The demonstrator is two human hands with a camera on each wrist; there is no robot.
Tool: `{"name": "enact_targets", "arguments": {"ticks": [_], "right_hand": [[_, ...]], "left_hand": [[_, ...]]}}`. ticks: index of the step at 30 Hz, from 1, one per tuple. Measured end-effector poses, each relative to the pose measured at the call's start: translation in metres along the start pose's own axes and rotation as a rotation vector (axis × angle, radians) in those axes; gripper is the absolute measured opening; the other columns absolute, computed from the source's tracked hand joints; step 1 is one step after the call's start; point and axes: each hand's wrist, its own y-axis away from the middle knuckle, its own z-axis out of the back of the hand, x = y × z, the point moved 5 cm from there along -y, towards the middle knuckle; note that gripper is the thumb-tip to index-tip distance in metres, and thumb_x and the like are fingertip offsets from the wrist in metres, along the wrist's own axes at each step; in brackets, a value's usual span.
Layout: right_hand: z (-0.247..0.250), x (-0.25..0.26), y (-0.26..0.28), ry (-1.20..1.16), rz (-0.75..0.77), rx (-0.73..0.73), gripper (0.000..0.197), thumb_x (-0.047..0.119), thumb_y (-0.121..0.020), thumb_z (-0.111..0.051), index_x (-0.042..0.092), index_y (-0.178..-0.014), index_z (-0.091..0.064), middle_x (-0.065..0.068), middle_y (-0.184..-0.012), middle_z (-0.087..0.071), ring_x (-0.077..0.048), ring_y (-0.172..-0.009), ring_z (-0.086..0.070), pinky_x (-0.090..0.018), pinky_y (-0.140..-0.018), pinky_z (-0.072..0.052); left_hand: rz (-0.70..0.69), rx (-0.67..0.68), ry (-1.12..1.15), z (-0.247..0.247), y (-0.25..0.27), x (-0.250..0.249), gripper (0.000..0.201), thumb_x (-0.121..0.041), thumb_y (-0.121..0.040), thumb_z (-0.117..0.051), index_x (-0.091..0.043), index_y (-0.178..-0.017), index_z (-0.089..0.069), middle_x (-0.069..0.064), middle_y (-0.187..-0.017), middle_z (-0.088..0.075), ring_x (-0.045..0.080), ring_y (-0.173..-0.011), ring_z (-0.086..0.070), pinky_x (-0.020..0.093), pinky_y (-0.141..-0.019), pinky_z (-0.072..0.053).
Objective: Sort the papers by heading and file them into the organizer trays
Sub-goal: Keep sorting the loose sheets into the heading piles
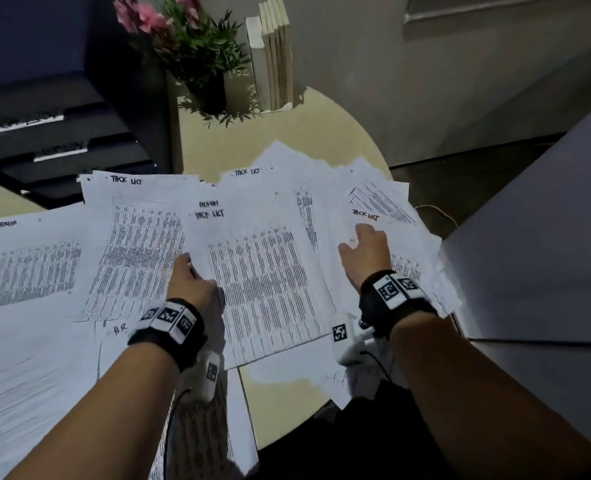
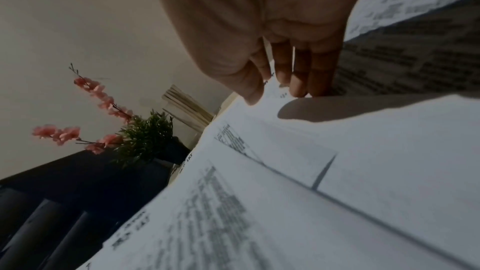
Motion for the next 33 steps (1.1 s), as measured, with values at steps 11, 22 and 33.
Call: {"name": "enact_targets", "arguments": {"ticks": [11, 22, 33], "right_hand": [[-0.026, 0.023, 0.000, 0.136, 0.035, 0.151, 0.051, 0.028, -0.096, -0.056, 0.007, -0.141, -0.047, -0.012, -0.144, -0.050, -0.030, -0.130, -0.049, -0.034, -0.104, -0.040], [0.067, -0.029, -0.006, 0.067, -0.057, -0.145, 0.030, 0.006, -0.089, -0.052, 0.011, -0.118, -0.059, -0.011, -0.114, -0.064, -0.032, -0.096, -0.061, -0.033, -0.079, -0.051], [0.072, -0.040, -0.006, -0.016, -0.096, -0.114, 0.041, 0.021, -0.097, -0.055, 0.012, -0.136, -0.044, -0.013, -0.131, -0.056, -0.034, -0.115, -0.057, -0.036, -0.094, -0.045]], "left_hand": [[0.038, 0.068, 0.010, -0.008, -0.004, 0.014, 0.054, 0.008, -0.087, -0.054, -0.014, -0.135, -0.040, 0.007, -0.107, -0.056, 0.031, -0.100, -0.056, 0.037, -0.077, -0.045], [-0.085, 0.024, 0.017, -0.033, 0.007, -0.030, 0.021, -0.010, -0.091, -0.059, -0.017, -0.108, -0.050, 0.001, -0.093, -0.058, 0.020, -0.086, -0.055, 0.028, -0.077, -0.040], [-0.058, 0.051, 0.011, -0.054, 0.014, -0.036, 0.046, -0.019, -0.084, -0.073, -0.011, -0.124, -0.052, 0.005, -0.111, -0.063, 0.023, -0.099, -0.061, 0.029, -0.079, -0.044]]}}
